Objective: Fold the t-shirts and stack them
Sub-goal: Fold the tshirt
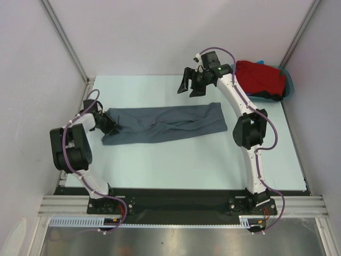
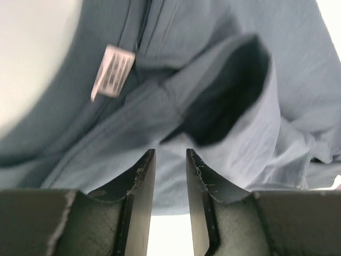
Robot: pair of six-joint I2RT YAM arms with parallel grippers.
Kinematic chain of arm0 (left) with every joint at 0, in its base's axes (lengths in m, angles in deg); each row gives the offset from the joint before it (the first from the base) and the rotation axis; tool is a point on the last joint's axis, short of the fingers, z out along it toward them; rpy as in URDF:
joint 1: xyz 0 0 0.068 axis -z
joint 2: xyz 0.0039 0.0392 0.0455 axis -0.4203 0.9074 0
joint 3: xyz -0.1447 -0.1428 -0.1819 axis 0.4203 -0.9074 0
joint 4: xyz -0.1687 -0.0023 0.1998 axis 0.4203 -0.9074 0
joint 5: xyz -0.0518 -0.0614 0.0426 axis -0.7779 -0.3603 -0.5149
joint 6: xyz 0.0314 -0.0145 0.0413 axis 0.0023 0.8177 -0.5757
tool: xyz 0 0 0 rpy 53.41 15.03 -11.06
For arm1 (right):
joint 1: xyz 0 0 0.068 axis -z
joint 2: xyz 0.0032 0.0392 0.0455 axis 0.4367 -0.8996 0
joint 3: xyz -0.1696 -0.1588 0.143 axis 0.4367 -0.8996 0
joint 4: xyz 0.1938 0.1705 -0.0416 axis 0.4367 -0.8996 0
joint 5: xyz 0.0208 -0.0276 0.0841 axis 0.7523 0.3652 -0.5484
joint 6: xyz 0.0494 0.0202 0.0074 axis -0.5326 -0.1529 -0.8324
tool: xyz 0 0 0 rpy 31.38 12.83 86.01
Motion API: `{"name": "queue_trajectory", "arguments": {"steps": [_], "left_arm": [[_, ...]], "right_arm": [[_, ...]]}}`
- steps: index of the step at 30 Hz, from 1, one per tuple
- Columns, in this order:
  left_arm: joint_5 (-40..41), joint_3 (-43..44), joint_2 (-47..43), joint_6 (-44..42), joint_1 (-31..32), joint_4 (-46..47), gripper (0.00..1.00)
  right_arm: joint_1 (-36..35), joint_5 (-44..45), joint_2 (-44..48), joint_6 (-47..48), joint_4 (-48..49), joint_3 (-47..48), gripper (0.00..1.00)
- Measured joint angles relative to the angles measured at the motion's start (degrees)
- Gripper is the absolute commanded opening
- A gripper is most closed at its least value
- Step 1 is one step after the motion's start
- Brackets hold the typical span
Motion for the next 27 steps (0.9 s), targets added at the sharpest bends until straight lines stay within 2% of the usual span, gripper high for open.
{"name": "queue_trajectory", "arguments": {"steps": [14, 16, 23, 27], "left_arm": [[-0.4, 1.8, 4.4, 0.0, 0.3, 3.0, 0.34], [-0.7, 1.8, 4.6, 0.1, 0.5, 3.4, 0.31], [-1.6, 2.2, 5.8, 0.7, 0.9, 4.4, 0.10], [-1.7, 2.4, 5.8, 0.7, 1.0, 4.3, 0.06]], "right_arm": [[-0.5, 0.1, 0.1, -1.4, -0.6, 0.0, 0.80], [-0.7, 0.1, 0.1, -1.5, -0.7, 0.0, 0.80], [-0.9, 0.1, 0.1, -1.5, -0.8, 0.0, 0.80], [-0.9, 0.1, 0.1, -1.5, -1.1, 0.0, 0.79]]}}
